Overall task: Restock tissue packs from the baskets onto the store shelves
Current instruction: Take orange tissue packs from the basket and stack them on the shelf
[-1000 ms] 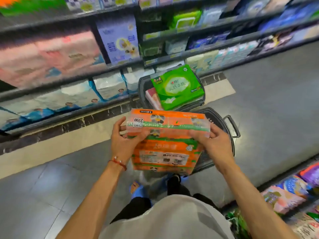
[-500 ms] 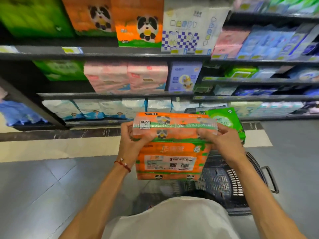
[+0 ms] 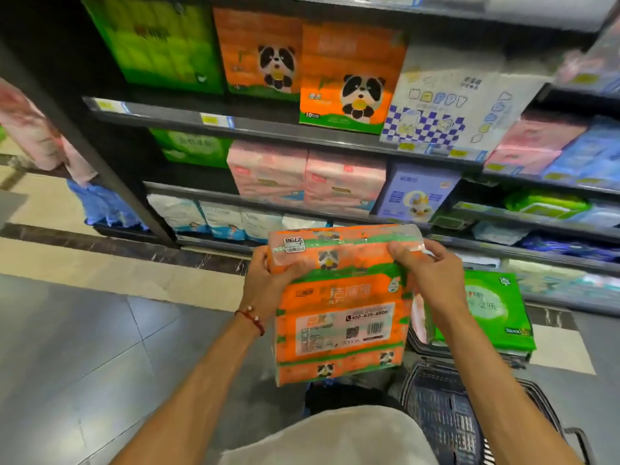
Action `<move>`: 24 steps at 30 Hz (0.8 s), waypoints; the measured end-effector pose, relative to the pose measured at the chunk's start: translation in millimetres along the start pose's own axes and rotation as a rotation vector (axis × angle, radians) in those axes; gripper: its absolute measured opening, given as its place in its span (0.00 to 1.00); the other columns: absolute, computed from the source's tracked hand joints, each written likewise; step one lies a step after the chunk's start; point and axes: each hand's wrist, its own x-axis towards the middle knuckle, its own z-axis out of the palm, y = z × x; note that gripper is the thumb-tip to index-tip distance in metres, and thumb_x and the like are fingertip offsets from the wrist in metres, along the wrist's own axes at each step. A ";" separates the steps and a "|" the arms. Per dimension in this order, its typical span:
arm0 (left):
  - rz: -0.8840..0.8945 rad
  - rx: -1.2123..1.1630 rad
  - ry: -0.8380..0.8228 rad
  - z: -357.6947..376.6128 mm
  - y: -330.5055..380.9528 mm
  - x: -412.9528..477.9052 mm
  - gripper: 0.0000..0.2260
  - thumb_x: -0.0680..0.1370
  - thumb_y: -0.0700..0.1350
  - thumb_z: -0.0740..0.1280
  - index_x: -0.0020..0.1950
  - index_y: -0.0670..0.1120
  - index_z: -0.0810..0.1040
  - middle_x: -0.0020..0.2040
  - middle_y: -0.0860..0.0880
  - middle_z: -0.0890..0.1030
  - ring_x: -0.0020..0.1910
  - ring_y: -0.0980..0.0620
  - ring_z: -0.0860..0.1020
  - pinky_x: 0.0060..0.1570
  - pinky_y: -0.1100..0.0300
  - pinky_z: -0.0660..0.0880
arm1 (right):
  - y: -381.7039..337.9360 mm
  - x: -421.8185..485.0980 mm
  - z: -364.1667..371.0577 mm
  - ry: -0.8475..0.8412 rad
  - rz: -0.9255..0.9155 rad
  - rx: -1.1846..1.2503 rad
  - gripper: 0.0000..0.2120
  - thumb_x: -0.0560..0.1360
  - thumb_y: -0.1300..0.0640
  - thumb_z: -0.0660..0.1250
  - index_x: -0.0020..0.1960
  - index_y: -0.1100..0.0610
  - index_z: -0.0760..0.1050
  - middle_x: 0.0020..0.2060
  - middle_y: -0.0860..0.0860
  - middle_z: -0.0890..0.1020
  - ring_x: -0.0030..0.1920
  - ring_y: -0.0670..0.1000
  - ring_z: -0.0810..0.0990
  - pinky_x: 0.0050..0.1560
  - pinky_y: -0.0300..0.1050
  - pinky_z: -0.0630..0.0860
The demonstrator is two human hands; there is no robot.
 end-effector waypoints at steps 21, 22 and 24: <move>-0.081 -0.060 0.177 23.6 74.6 136.9 0.12 0.75 0.47 0.76 0.55 0.45 0.84 0.45 0.47 0.88 0.42 0.49 0.87 0.35 0.61 0.80 | -7.4 63.1 116.3 -0.363 -0.076 -0.295 0.40 0.75 0.36 0.70 0.83 0.41 0.61 0.82 0.45 0.59 0.82 0.50 0.59 0.81 0.60 0.61; -0.087 -0.062 0.162 18.5 74.3 143.3 0.13 0.74 0.48 0.76 0.56 0.46 0.83 0.46 0.47 0.88 0.42 0.49 0.87 0.35 0.61 0.80 | -9.0 64.9 120.8 -0.381 -0.065 -0.283 0.44 0.72 0.31 0.70 0.83 0.39 0.60 0.83 0.43 0.57 0.83 0.49 0.57 0.81 0.61 0.60; -0.079 -0.073 0.117 10.3 72.2 154.5 0.18 0.72 0.51 0.78 0.59 0.47 0.82 0.50 0.47 0.88 0.45 0.48 0.87 0.39 0.59 0.82 | -9.9 70.2 132.7 -0.418 -0.053 -0.275 0.52 0.67 0.24 0.72 0.84 0.37 0.56 0.85 0.42 0.53 0.85 0.48 0.52 0.83 0.63 0.55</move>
